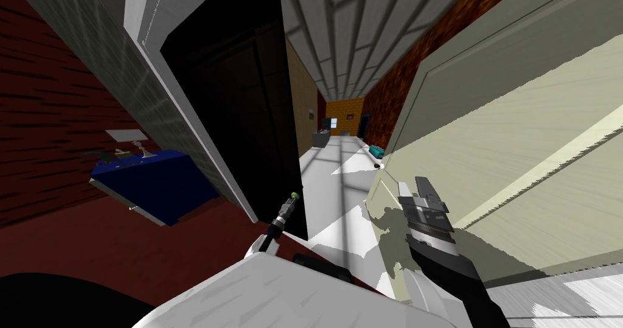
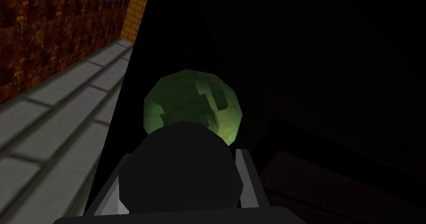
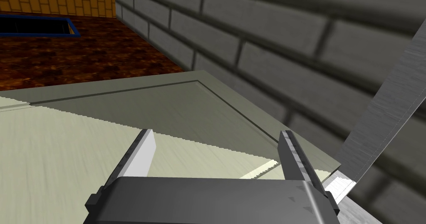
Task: Push the door open
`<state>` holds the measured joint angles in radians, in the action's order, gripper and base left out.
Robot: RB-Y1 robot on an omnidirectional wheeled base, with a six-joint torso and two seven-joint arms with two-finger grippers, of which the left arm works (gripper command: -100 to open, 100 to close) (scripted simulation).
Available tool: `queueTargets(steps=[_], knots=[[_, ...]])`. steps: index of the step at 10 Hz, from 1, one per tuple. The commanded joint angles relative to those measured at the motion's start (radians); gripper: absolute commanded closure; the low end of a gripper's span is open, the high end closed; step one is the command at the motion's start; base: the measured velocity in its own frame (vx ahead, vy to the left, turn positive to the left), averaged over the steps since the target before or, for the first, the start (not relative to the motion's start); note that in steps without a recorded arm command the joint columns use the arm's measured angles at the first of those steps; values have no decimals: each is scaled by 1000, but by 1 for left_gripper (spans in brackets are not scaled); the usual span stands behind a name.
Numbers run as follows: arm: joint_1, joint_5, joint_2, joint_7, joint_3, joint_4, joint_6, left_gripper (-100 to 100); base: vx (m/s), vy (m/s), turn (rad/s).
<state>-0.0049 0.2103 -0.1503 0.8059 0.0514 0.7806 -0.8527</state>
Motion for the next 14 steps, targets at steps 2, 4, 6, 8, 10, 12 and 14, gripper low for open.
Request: queueTargets(steps=[2, 4, 6, 8, 10, 12, 14], knots=[[-5, -35, -4, -76, 12, 3, -4, 100, 36, -6, -34], [-4, -52, -1, -125, 14, 4, -4, 100, 39, 2, -30], [-4, -68, 1, -164, 16, 6, -4, 100, 46, 0, -34], [-4, -101, 5, -227, 21, 8, -5, 100, 55, 13, -43], [-3, -119, 7, -278, 23, 9, -5, 100, 44, 6, -29], [-3, -137, 10, -324, 26, 10, -5, 100, 34, 1, -21], [-3, -154, 13, -366, 28, 12, -5, 100, 53, 12, -29]])
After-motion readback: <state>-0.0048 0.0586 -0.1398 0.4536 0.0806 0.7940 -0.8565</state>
